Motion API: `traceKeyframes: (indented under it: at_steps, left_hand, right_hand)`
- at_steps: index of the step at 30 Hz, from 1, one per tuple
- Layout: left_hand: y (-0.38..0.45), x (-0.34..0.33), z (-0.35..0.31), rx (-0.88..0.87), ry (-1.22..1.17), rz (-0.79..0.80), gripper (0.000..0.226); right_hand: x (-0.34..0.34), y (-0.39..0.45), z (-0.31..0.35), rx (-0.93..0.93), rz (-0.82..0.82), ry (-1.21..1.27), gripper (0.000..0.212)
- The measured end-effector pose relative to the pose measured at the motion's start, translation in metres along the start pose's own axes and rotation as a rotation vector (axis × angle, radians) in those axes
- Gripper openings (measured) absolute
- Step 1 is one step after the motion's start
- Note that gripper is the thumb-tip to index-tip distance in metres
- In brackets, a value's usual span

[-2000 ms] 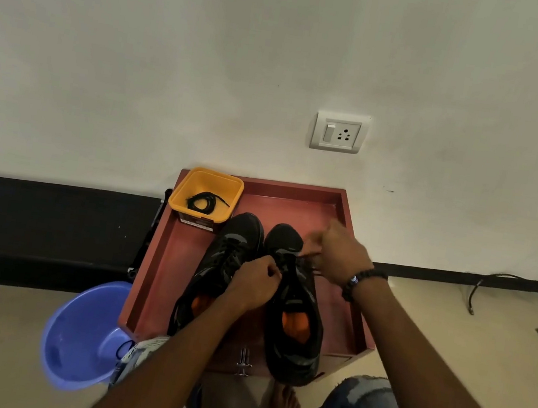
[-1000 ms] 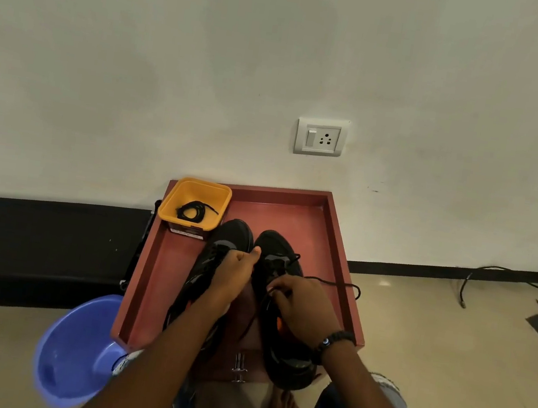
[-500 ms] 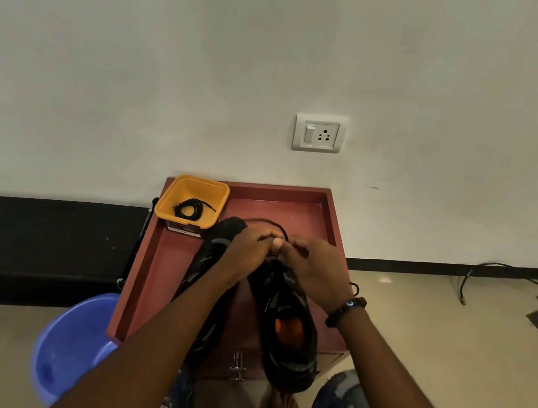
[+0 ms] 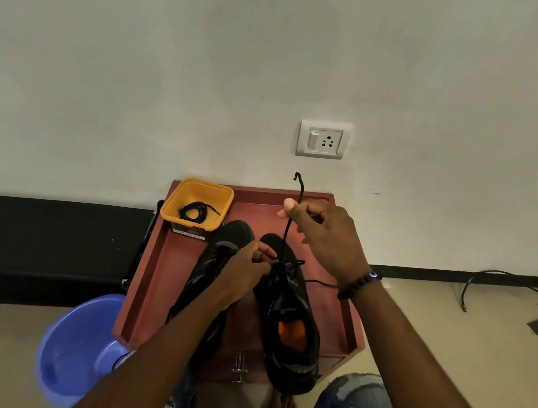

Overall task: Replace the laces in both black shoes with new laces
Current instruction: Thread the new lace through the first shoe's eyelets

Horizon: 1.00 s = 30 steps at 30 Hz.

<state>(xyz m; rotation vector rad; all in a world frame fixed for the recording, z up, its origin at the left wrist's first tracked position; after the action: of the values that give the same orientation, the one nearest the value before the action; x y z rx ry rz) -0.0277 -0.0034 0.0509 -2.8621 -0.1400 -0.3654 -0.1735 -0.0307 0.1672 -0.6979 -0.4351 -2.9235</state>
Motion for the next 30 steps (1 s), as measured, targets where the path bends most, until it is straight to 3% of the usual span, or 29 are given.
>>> traceKeyframes:
  at_steps: [4,7,9,12,17,20,22,24,27,30]
  left_hand:
    - [-0.013,-0.004,-0.009,-0.027,-0.198,0.028,0.023]
    - [-0.021,-0.009,-0.012,-0.020,-0.298,0.115,0.020]
    - [-0.020,-0.005,-0.008,-0.099,-0.140,0.077,0.013]
    - [-0.011,0.006,0.002,-0.191,0.109,-0.021,0.011]
    - [-0.014,0.024,0.009,-0.179,0.024,-0.132,0.014]
    - [-0.018,0.030,0.014,-0.174,-0.063,-0.186,0.012]
    - [-0.018,0.030,0.019,-0.214,0.030,-0.231,0.009]
    - [-0.019,0.024,0.023,-0.275,0.200,-0.239,0.007]
    - [-0.019,0.007,0.029,-0.325,0.428,-0.284,0.024]
    - [-0.028,-0.008,0.023,-0.371,0.487,-0.398,0.045]
  right_hand:
    - [-0.011,-0.005,-0.030,-0.114,0.022,-0.005,0.017]
    - [-0.018,-0.014,-0.059,-0.202,-0.012,-0.018,0.046]
    - [-0.018,-0.017,-0.075,-0.213,-0.043,-0.042,0.044]
    - [-0.009,-0.019,-0.094,-0.198,-0.060,-0.121,0.013]
    - [0.003,-0.027,-0.118,-0.104,0.092,-0.633,0.015]
    - [0.011,-0.030,-0.135,-0.155,0.045,-0.798,0.015]
    - [0.013,-0.029,-0.143,-0.188,-0.043,-0.737,0.021]
    - [0.008,-0.029,-0.143,-0.222,-0.093,-0.515,0.026]
    - [-0.009,-0.028,-0.130,-0.296,0.035,-0.137,0.027]
    - [-0.021,-0.027,-0.130,-0.308,0.176,0.001,0.018]
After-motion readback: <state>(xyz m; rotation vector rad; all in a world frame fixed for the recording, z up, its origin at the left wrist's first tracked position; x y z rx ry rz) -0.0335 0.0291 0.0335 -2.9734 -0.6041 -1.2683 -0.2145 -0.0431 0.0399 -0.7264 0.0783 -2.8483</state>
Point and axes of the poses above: each hand's wrist, its own y-axis towards the middle knuckle, its own x-axis out of the back of the hand, z = x × y, the point moved 3 cm from there along y, towards the middle knuckle, and after that the axes turned 7 degrees about -z, right-handed, at the moved point
